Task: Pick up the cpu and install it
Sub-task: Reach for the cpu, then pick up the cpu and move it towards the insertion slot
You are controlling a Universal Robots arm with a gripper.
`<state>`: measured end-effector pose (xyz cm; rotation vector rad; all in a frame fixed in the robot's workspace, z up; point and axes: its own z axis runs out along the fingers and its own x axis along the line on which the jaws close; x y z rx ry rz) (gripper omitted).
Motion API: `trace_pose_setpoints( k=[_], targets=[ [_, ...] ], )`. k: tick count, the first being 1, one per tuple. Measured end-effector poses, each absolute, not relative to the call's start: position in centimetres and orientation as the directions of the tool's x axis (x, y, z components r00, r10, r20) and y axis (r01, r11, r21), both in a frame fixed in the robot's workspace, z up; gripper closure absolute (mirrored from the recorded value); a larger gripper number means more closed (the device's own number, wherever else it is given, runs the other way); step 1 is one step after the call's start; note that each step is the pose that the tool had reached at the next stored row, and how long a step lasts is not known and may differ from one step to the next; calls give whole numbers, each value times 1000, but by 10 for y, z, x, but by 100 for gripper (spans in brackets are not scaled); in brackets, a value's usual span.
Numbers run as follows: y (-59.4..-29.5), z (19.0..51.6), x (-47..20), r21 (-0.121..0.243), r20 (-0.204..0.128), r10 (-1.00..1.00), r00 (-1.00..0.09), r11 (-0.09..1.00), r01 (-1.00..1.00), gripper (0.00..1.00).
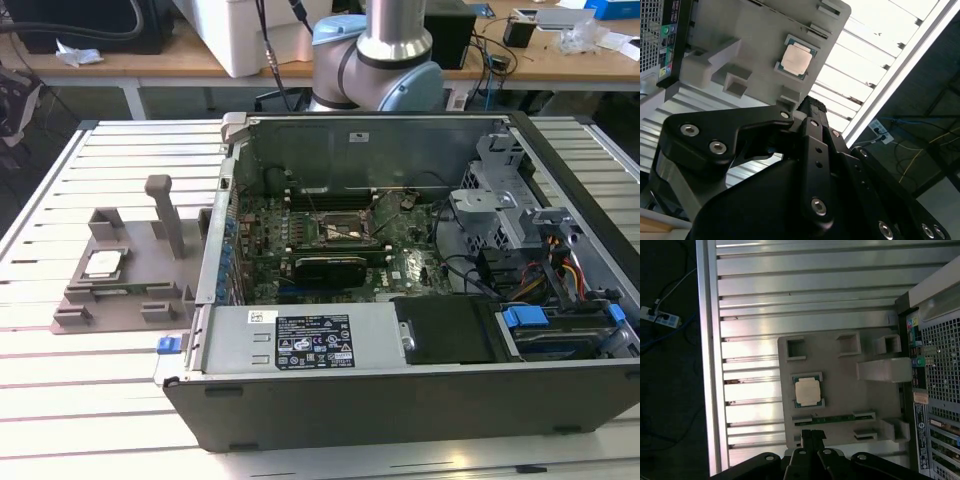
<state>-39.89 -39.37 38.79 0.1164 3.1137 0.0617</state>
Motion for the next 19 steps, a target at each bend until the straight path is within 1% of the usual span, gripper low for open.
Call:
trace_pose_setpoints(
  k=[17, 18, 19],
  targets=[
    [-394, 388, -402, 41, -24, 75, -997, 996, 74, 89],
    [-394, 388, -402, 40, -24, 75, -997, 996, 74, 77],
    [-394, 388, -402, 41, -24, 75, -997, 996, 74, 71]
  ],
)
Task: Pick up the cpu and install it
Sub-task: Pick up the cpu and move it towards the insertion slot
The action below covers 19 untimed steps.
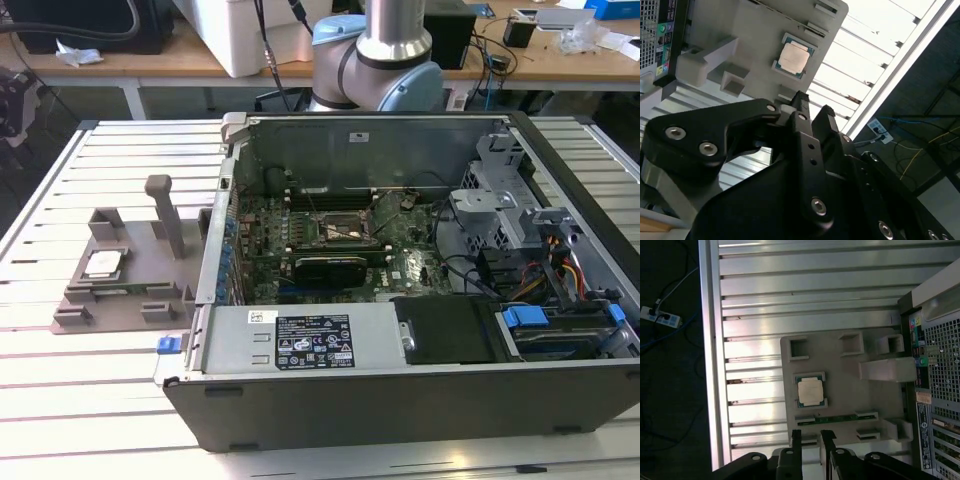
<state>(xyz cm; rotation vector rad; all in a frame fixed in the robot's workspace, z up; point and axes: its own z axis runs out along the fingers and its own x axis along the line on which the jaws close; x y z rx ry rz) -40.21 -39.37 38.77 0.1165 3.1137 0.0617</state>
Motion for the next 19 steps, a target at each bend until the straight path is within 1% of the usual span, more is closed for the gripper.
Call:
trace_pose_setpoints(
  k=[1, 2, 3, 4, 5, 10, 14, 19],
  targets=[
    [-394, 388, -402, 41, -24, 75, -997, 996, 74, 71],
    [-394, 388, -402, 41, -24, 75, -997, 996, 74, 53],
    [-394, 388, -402, 40, -24, 75, -997, 996, 74, 46],
    [-394, 388, -402, 40, -24, 75, -997, 996, 74, 46],
    [-394, 388, -403, 41, -24, 75, -997, 996, 74, 40],
    [-394, 387, -403, 38, -24, 75, -997, 997, 74, 40],
    [-394, 374, -403, 37, -22, 75, -997, 997, 74, 40],
    [-394, 364, -402, 37, -22, 75, -997, 997, 74, 40]
  ],
)
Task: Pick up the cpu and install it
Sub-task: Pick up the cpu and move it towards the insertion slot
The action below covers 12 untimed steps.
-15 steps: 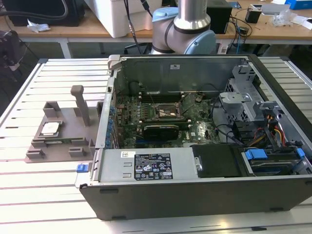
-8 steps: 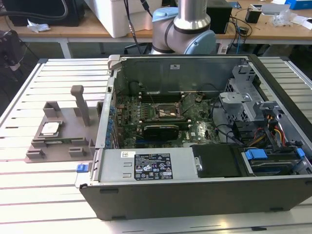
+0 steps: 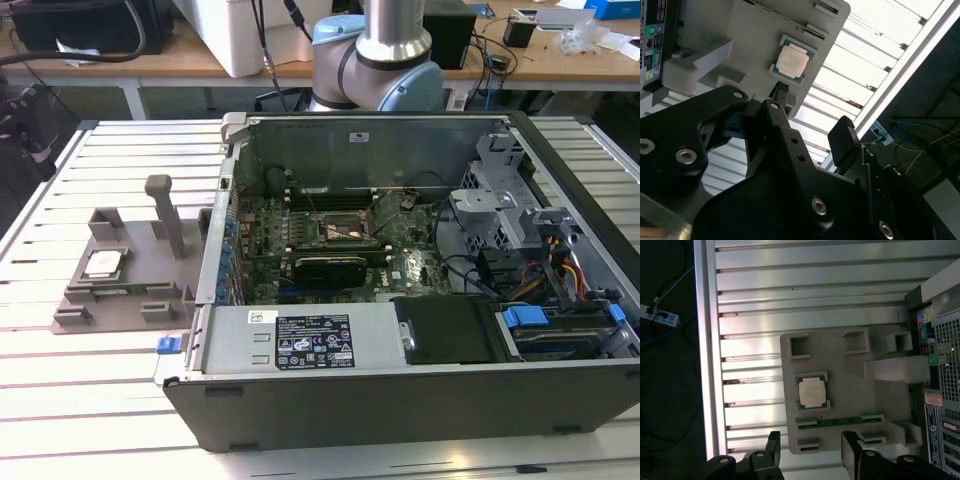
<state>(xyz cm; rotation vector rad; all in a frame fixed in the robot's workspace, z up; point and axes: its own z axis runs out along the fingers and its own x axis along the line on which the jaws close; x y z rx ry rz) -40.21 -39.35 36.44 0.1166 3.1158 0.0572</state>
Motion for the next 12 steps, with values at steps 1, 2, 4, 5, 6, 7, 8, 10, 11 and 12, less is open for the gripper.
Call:
trace_pose_setpoints(
  k=[1, 2, 4, 5, 6, 7, 8, 10, 11, 12],
  targets=[
    [-393, 363, -402, 37, -22, 75, -997, 997, 74, 40],
    [-393, 361, -401, 37, -22, 75, -997, 997, 74, 40],
    [-393, 359, -401, 37, -22, 75, -997, 997, 74, 40],
    [-393, 358, -400, 37, -22, 75, -997, 997, 74, 40],
    [-393, 356, -400, 38, -22, 75, -997, 997, 74, 40],
    [-393, 355, -399, 38, -22, 75, -997, 997, 74, 40],
    [-393, 354, -398, 38, -22, 75, -997, 997, 74, 40],
    [-392, 351, -397, 38, -22, 75, -997, 997, 74, 40],
    [-392, 350, -397, 37, -22, 75, -997, 997, 74, 40],
    [-392, 349, -396, 37, -22, 75, -997, 997, 74, 40]
  ],
)
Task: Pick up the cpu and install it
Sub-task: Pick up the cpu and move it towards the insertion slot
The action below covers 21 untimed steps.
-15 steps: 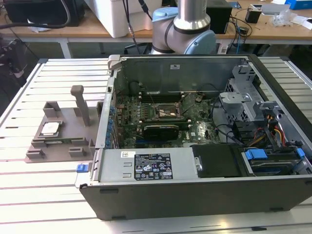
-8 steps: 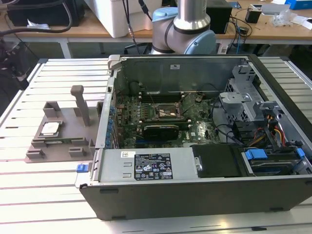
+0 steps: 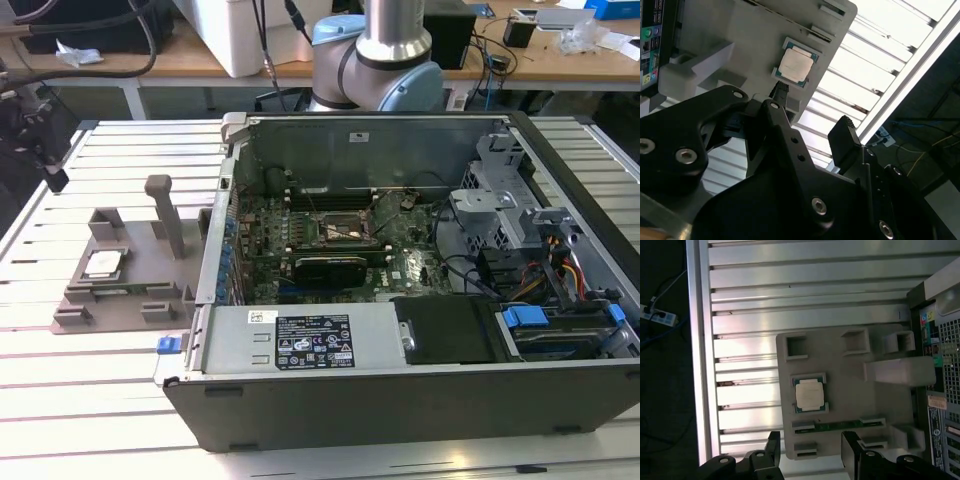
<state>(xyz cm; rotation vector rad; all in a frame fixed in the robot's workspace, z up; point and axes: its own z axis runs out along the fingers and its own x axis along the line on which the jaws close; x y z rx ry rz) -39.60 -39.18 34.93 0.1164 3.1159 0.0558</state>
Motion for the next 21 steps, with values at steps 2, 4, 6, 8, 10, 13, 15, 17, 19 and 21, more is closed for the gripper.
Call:
trace_pose_setpoints(
  k=[2, 4, 6, 8, 10, 13, 15, 17, 19, 21],
  targets=[
    [-391, 348, -395, 35, -22, 75, -997, 997, 74, 40],
    [-389, 347, -394, 34, -22, 75, -997, 997, 74, 40],
    [-385, 346, -393, 31, -22, 75, -997, 997, 74, 40],
    [-379, 346, -392, 30, -22, 75, -997, 997, 74, 40],
    [-371, 345, -392, 30, -22, 75, -997, 997, 74, 40],
    [-365, 344, -391, 30, -22, 75, -997, 997, 74, 40],
    [-361, 342, -391, 30, -22, 75, -997, 997, 74, 40],
    [-358, 341, -390, 30, -22, 75, -997, 997, 74, 40],
    [-357, 338, -388, 30, -22, 75, -997, 997, 74, 40],
    [-356, 336, -387, 30, -22, 75, -997, 997, 74, 40]
  ],
)
